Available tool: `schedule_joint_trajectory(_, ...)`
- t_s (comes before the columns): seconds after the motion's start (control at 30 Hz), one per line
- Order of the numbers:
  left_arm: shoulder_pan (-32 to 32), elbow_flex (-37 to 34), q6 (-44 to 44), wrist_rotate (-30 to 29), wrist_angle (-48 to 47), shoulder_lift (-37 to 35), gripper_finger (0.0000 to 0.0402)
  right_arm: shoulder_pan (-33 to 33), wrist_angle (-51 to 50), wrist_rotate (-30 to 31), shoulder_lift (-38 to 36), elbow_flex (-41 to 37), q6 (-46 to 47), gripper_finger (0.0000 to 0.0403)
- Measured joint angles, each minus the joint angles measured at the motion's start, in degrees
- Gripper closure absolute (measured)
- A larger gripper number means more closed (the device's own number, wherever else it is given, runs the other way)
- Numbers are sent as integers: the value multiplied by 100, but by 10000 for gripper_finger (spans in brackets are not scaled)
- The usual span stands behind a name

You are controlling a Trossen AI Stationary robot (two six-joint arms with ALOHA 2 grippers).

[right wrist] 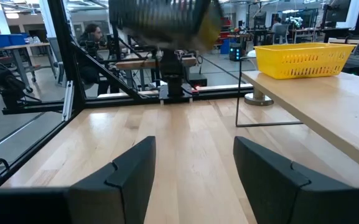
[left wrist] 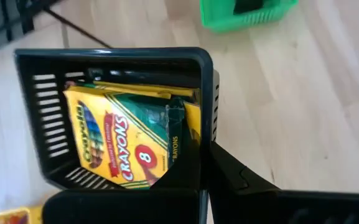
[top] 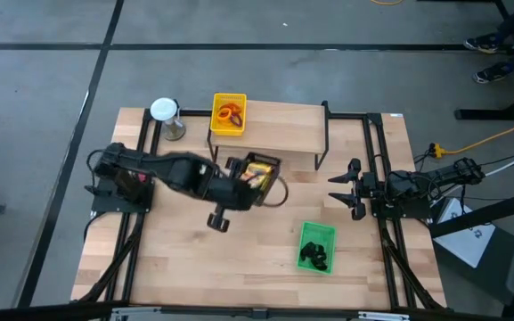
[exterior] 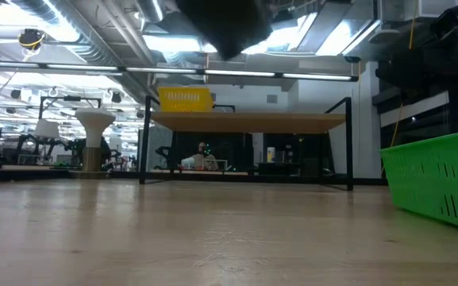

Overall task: Pick & Place Office Desk Supplies
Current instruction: Put the black bin with crayon boxes on the shelf

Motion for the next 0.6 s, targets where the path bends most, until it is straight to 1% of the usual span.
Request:
schedule_joint_trajectory(0.13, 286, 1402, 253, 146, -758, 661, 398, 0, 0, 0, 0, 0, 1, 184)
schedule_joint_trajectory(0.17, 360, 1633, 320, 141, -861, 833, 398, 0, 0, 0, 0, 0, 0, 184)
schedule_joint_trajectory(0.23, 516, 1411, 460, 102, -653, 805, 398, 0, 0, 0, 0, 0, 2, 184)
schedule_joint_trajectory(0.3, 662, 1262, 511, 157, -724, 841, 398, 0, 6, -2, 0, 0, 0, 184)
schedule_joint_trajectory(0.33, 733, 1239, 522, 162, -747, 862, 398, 0, 3, 0, 2, 0, 0, 184)
schedule_joint_trajectory(0.47, 840, 1222, 775, -131, -627, 1054, 398, 0, -2, -39, 2, 0, 1, 184)
schedule_joint_trajectory(0.6, 952, 1233, 1050, -135, -306, 1118, 398, 0, 0, -43, 2, 0, 1, 184)
